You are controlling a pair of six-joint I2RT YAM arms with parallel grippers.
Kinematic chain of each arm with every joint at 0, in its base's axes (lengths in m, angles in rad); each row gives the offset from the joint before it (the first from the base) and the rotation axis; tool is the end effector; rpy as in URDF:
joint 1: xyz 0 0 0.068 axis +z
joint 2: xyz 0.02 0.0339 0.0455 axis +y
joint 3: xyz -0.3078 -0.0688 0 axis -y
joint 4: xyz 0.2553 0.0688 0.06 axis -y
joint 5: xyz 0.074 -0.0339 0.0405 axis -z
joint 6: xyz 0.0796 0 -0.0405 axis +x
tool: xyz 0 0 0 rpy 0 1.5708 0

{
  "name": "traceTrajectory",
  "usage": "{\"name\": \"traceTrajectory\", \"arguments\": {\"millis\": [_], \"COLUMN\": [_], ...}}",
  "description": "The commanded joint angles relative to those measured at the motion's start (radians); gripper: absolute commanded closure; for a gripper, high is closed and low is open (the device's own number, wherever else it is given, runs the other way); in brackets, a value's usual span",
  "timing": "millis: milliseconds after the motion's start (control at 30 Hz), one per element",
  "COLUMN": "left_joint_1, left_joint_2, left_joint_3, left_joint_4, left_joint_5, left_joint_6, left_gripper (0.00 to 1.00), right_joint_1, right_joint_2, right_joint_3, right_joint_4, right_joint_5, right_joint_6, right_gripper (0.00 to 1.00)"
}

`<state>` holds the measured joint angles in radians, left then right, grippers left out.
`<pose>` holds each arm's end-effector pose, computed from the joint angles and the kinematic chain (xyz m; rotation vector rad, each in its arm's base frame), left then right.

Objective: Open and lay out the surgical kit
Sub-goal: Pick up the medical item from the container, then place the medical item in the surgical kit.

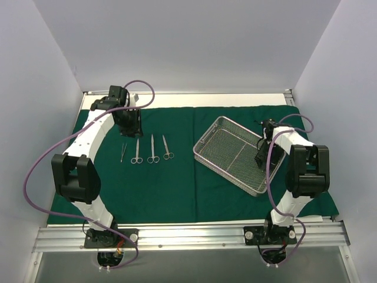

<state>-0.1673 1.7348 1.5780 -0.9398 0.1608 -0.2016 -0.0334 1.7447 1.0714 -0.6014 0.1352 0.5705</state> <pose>0.3937 -0.0794 0.3008 0.0062 2.6861 -0.3317 0.3543 -0.0226 0.1581 0.8658 2.6839 -0.0725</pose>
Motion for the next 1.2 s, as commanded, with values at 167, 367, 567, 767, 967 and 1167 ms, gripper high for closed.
{"name": "traceTrajectory", "arguments": {"millis": [167, 367, 567, 767, 967, 1167], "left_joint_1": [0.015, 0.015, 0.017, 0.032, 0.009, -0.043], "left_joint_2": [-0.043, -0.05, -0.075, -0.126, -0.23, -0.261], "left_joint_3": [0.001, 0.011, 0.033, -0.125, -0.335, -0.532], "left_joint_4": [-0.002, -0.025, -0.016, 0.254, 0.844, 1.453], "left_joint_5": [0.049, 0.092, 0.173, 0.564, 0.812, 0.769], "left_joint_6": [0.005, 0.001, -0.015, -0.096, -0.476, -0.958], "left_gripper": [0.51, 0.51, 0.51, 0.5, 0.49, 0.48], "right_joint_1": [-0.019, -0.019, -0.002, 0.039, 0.22, 0.372], "right_joint_2": [0.042, 0.033, -0.129, -0.217, -0.249, -0.261], "right_joint_3": [-0.111, -0.081, 0.071, 0.277, 0.289, 0.279], "right_joint_4": [0.146, 0.161, -0.122, -0.176, 0.087, 0.504], "right_joint_5": [-0.031, -0.058, -0.178, -0.464, -0.87, -1.052], "right_joint_6": [-0.024, -0.032, 0.014, -0.133, -0.153, 0.092], "right_gripper": [0.77, 0.98, 0.98, 0.99, 1.0, 1.0]}}
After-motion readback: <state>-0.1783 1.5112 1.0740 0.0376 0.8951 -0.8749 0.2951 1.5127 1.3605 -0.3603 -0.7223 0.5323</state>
